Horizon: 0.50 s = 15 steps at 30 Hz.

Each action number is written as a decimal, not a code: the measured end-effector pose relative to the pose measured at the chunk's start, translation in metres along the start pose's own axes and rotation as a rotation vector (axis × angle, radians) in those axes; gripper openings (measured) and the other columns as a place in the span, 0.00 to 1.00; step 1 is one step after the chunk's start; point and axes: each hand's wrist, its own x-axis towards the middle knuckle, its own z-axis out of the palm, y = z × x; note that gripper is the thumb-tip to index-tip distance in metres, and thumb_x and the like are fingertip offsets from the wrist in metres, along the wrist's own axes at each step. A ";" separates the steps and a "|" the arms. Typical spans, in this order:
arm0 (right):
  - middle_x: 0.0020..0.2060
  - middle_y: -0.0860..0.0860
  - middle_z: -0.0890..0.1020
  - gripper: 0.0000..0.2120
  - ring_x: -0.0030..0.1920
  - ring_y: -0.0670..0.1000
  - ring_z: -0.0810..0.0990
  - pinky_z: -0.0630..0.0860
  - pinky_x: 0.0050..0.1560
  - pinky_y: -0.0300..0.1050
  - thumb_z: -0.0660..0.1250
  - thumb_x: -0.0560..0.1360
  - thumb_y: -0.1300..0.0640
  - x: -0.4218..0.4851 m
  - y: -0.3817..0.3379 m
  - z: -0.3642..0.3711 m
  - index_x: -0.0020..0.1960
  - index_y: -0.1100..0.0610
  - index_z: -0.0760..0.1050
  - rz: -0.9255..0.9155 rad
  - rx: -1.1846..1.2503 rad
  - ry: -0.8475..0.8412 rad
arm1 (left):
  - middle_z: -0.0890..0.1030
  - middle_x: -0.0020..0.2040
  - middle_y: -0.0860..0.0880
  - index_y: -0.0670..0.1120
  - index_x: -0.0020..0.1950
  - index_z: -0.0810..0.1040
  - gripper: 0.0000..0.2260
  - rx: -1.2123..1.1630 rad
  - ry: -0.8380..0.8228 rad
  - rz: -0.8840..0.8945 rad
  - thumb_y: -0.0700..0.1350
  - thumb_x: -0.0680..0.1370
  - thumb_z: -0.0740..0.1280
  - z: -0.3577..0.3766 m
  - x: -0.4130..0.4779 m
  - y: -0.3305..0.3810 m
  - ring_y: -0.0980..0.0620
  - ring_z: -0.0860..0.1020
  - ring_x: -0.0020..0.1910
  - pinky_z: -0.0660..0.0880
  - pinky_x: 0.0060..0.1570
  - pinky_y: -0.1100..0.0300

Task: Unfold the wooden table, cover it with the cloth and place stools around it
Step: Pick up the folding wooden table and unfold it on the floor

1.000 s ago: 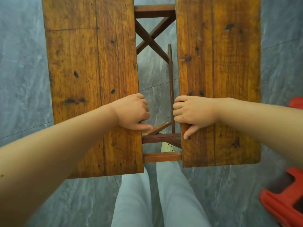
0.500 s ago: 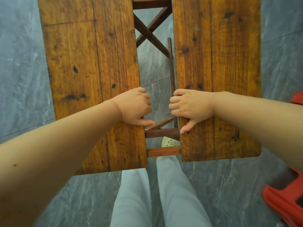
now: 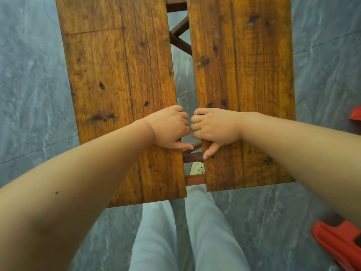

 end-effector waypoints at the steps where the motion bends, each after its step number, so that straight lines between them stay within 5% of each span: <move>1: 0.38 0.51 0.78 0.32 0.43 0.54 0.74 0.71 0.55 0.51 0.54 0.74 0.30 0.001 0.000 0.000 0.40 0.58 0.77 0.005 0.006 0.004 | 0.73 0.32 0.53 0.48 0.35 0.74 0.29 -0.024 0.009 0.008 0.65 0.78 0.43 0.001 -0.001 -0.001 0.52 0.67 0.35 0.61 0.42 0.56; 5: 0.42 0.51 0.78 0.29 0.49 0.55 0.76 0.66 0.68 0.54 0.54 0.76 0.32 -0.006 -0.004 0.002 0.44 0.57 0.76 0.032 0.051 0.030 | 0.77 0.39 0.50 0.47 0.41 0.77 0.25 -0.103 0.046 0.082 0.62 0.79 0.50 0.000 -0.013 -0.005 0.49 0.72 0.42 0.66 0.55 0.54; 8: 0.58 0.54 0.79 0.26 0.66 0.57 0.72 0.52 0.75 0.54 0.56 0.77 0.36 -0.023 -0.009 0.003 0.58 0.56 0.76 0.081 0.094 0.021 | 0.79 0.54 0.48 0.47 0.57 0.79 0.23 -0.108 0.069 0.070 0.61 0.79 0.53 0.003 -0.033 -0.006 0.45 0.73 0.59 0.55 0.72 0.50; 11: 0.68 0.56 0.74 0.26 0.73 0.57 0.66 0.51 0.73 0.56 0.58 0.78 0.39 -0.033 -0.012 -0.001 0.68 0.56 0.72 0.125 0.093 -0.014 | 0.75 0.65 0.47 0.48 0.67 0.73 0.24 -0.084 0.052 0.025 0.61 0.79 0.54 0.006 -0.047 -0.002 0.45 0.67 0.69 0.49 0.73 0.49; 15: 0.70 0.56 0.71 0.27 0.74 0.57 0.63 0.50 0.74 0.57 0.53 0.79 0.40 -0.036 -0.015 -0.002 0.70 0.55 0.70 0.164 0.090 -0.057 | 0.72 0.68 0.46 0.48 0.69 0.70 0.24 -0.093 0.029 -0.022 0.61 0.79 0.53 0.008 -0.049 0.002 0.45 0.64 0.71 0.49 0.74 0.48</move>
